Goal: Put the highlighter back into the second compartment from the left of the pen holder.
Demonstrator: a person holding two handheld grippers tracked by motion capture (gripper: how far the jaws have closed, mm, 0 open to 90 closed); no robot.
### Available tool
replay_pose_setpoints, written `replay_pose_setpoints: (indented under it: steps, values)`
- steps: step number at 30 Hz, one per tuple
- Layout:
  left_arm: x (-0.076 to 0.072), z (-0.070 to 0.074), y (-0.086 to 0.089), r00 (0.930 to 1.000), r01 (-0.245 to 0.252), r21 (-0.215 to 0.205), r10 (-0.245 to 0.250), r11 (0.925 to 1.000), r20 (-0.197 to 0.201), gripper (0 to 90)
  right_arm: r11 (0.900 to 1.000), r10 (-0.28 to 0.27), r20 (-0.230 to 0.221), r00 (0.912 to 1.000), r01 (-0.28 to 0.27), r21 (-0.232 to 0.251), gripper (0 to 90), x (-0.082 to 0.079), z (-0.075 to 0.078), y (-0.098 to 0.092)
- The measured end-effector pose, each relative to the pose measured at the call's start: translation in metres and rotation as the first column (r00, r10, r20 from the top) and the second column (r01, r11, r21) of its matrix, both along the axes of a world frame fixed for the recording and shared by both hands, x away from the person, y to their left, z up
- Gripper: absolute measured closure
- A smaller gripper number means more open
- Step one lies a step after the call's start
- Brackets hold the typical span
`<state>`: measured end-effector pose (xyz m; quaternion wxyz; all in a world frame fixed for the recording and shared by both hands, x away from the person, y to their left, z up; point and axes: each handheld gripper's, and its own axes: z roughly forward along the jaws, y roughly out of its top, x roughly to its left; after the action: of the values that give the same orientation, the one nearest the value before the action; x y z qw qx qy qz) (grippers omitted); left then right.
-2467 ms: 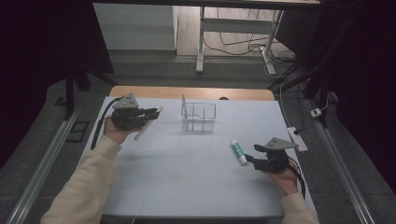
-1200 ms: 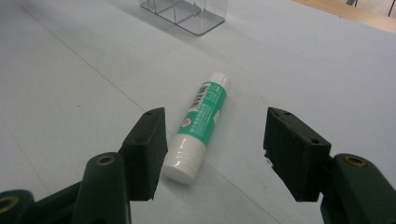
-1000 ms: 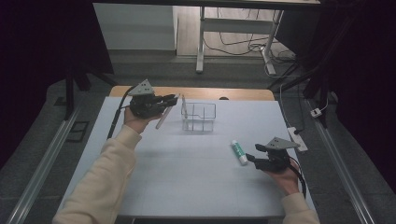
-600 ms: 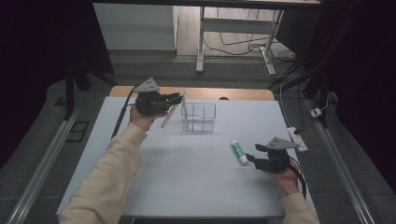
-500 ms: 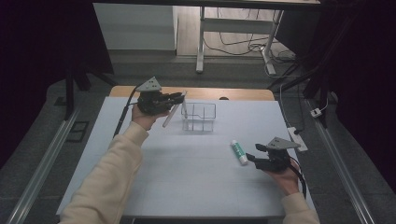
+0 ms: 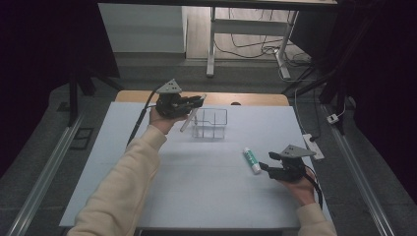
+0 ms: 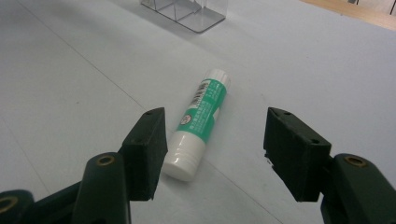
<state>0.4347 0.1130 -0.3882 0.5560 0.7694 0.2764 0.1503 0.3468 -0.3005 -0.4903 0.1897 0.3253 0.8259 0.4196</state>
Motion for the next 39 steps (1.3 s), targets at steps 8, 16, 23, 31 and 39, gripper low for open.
replay_pose_setpoints:
  steps: [8, 16, 23, 31, 39]
  values:
    - [0.005, 0.0, -0.007, 1.0, 0.001, -0.004, -0.001, 1.0, -0.002, 78.9, 1.0, 0.003, -0.008, 1.0, -0.003, -0.007, 38.6, 0.0, -0.002, 0.001]
    - [0.011, -0.003, -0.014, 0.9998, -0.008, -0.002, 0.008, 1.0, -0.016, 78.9, 1.0, 0.002, -0.008, 1.0, -0.002, -0.007, 38.6, 0.0, -0.002, 0.001]
    - [0.017, -0.003, -0.022, 0.9997, -0.017, -0.001, 0.017, 0.9998, -0.015, 78.9, 1.0, 0.002, -0.008, 1.0, -0.003, -0.005, 38.7, 0.0, -0.001, 0.0]
    - [0.024, -0.007, -0.031, 0.9994, -0.031, 0.0, 0.031, 0.9995, -0.015, 78.8, 1.0, 0.003, -0.01, 1.0, -0.003, -0.004, 38.7, 0.0, -0.001, 0.0]
    - [0.03, -0.01, -0.037, 0.9988, -0.046, 0.001, 0.046, 0.9989, -0.018, 78.8, 1.0, -0.002, -0.009, 1.0, 0.002, -0.005, 38.6, 0.0, -0.001, 0.0]
